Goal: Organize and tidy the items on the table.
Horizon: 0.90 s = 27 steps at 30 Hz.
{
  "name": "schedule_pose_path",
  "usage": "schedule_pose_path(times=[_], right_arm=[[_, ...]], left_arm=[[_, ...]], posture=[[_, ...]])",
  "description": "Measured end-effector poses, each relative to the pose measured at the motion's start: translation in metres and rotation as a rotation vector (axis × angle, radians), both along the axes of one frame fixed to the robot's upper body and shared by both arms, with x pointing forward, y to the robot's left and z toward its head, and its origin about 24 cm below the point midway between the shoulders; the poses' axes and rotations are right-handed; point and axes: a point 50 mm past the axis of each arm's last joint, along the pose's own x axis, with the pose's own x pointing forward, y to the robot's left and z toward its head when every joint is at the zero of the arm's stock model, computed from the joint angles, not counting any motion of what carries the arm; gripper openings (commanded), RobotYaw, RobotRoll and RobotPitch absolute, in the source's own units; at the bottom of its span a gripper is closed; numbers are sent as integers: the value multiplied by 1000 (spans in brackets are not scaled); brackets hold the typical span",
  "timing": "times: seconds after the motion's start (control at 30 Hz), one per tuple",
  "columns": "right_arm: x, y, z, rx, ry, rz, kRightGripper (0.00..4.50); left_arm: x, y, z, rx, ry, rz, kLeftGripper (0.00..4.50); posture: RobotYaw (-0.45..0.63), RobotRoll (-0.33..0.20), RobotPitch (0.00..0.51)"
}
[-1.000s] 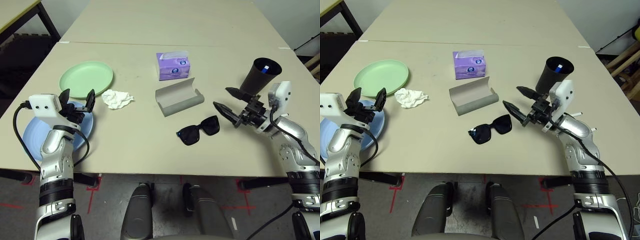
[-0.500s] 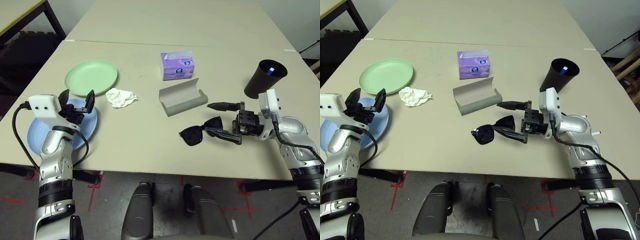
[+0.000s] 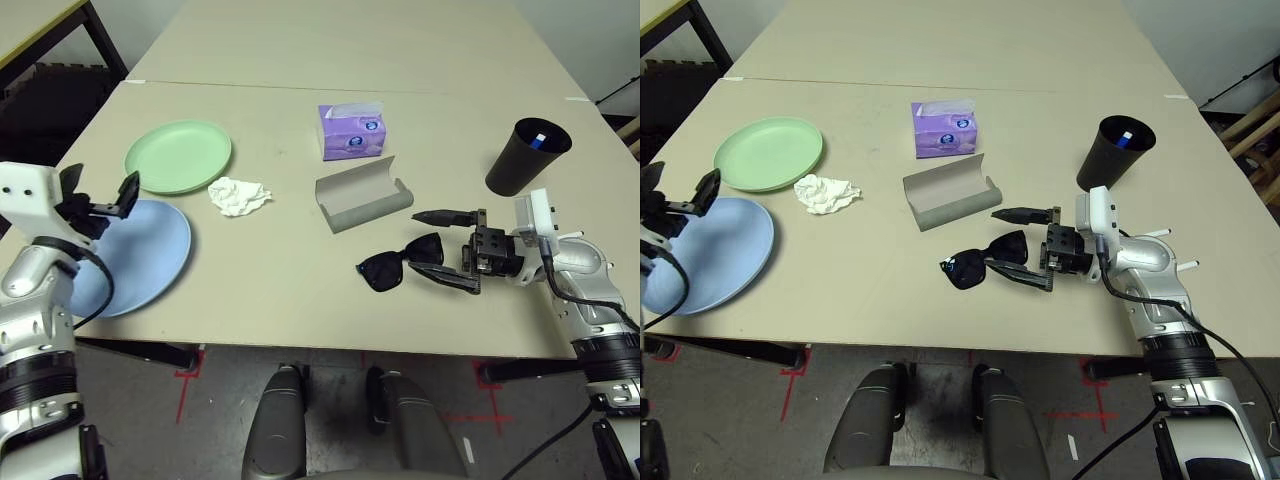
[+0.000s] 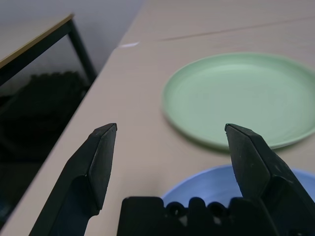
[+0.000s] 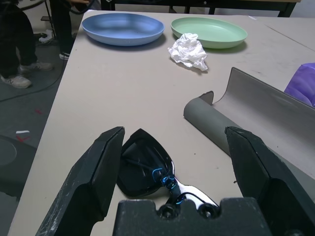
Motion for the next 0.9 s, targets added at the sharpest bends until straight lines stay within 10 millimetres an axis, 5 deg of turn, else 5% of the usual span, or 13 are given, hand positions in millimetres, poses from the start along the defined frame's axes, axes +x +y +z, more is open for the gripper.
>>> schedule_pose_path(times=[0.6, 0.9], right_arm=[[0, 6, 2, 10, 5, -9, 4475], [-1, 7, 2, 15, 2, -14, 4475]], left_arm=[[-26, 24, -12, -249, 339, 71, 4500], [-34, 33, 1, -256, 392, 104, 4500]], posture=[[190, 0, 176], [187, 0, 179]])
